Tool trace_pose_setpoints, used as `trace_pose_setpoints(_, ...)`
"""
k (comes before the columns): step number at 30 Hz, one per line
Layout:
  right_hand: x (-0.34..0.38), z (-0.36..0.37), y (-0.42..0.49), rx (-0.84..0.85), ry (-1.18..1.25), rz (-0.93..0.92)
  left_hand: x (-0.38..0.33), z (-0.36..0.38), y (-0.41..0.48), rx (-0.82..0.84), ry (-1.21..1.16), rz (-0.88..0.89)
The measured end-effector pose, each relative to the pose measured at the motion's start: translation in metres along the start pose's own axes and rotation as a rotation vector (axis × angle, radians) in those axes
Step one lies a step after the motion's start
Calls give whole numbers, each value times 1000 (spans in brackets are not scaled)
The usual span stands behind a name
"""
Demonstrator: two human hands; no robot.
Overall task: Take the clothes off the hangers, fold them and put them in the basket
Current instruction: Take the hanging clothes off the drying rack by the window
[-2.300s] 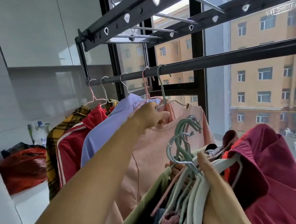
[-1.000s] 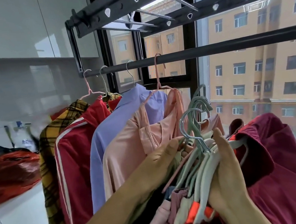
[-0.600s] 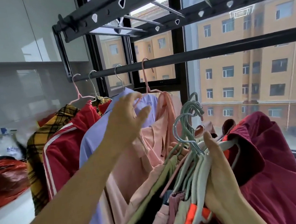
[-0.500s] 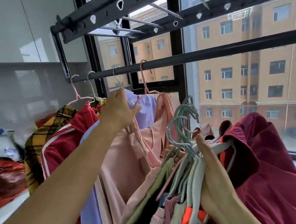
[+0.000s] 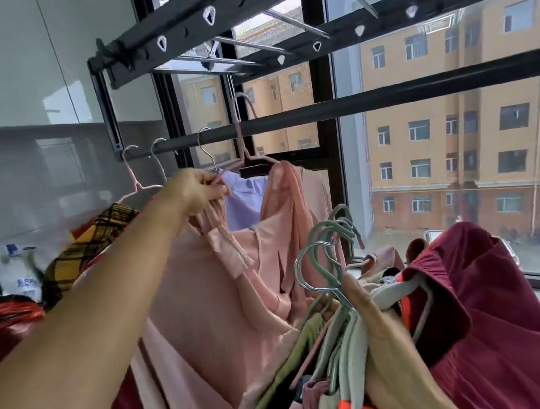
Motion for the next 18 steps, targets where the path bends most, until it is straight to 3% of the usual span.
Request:
trace_pose_setpoints(5,-4,-2,1,44,-29,17,-8,-40,-15,-47,-105,30)
trace_pose_setpoints(10,0,0,-2,3,-13,1,17,-33,-76,-91,-76,59)
trace_pose_setpoints(18,-6,30,-17,137,84,3,58,72,-166,222,-297,25)
Point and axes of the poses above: each hand's wrist, its own y-axis towards the middle knuckle, its own z-axis out of the palm, x = y × z, the point moved 8 cm from there along y, towards the middle knuckle, and after that the axes turned 5 degrees about -z, right-handed, at the moved point
